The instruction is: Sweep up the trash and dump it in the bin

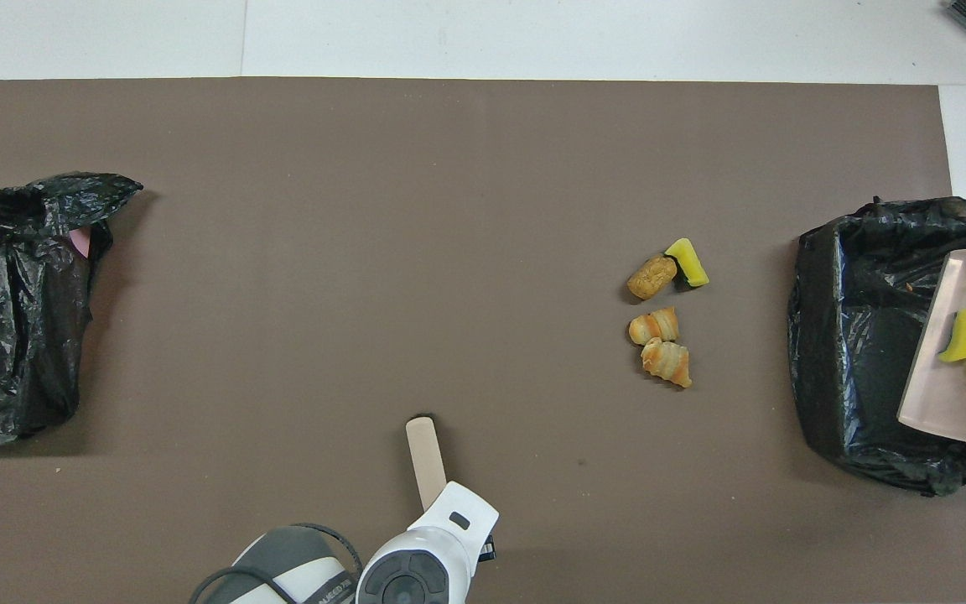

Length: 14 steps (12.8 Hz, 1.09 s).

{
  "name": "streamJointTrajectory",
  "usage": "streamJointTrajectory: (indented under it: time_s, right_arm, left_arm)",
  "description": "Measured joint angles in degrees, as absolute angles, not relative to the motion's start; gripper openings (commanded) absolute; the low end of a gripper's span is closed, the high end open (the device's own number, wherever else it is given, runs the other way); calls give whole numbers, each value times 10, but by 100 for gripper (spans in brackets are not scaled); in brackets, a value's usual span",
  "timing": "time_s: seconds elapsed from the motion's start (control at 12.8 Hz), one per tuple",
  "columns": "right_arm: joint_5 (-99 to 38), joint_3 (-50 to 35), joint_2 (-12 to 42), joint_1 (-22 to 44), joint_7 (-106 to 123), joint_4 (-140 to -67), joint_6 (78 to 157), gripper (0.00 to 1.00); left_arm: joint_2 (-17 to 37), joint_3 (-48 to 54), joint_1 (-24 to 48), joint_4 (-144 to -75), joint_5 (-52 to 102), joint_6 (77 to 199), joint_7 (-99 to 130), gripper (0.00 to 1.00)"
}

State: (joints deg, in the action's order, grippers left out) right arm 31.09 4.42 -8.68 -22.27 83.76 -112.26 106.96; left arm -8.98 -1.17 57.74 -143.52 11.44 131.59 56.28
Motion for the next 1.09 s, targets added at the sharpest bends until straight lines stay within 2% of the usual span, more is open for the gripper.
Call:
streamJointTrajectory:
  time_s: [0.23, 0.7, 1.09]
  right_arm:
    - [414, 38, -86, -179, 838, -1133, 1070, 0]
    - [545, 31, -86, -134, 838, -1168, 1070, 0]
    - [638, 26, -88, -81, 838, -1171, 1059, 0]
  left_arm:
    - [-90, -20, 555, -1425, 112, 1317, 566, 100]
    - [-87, -25, 413, -1361, 90, 1310, 552, 100]
    - [-79, -28, 288, -1307, 72, 1301, 380, 100]
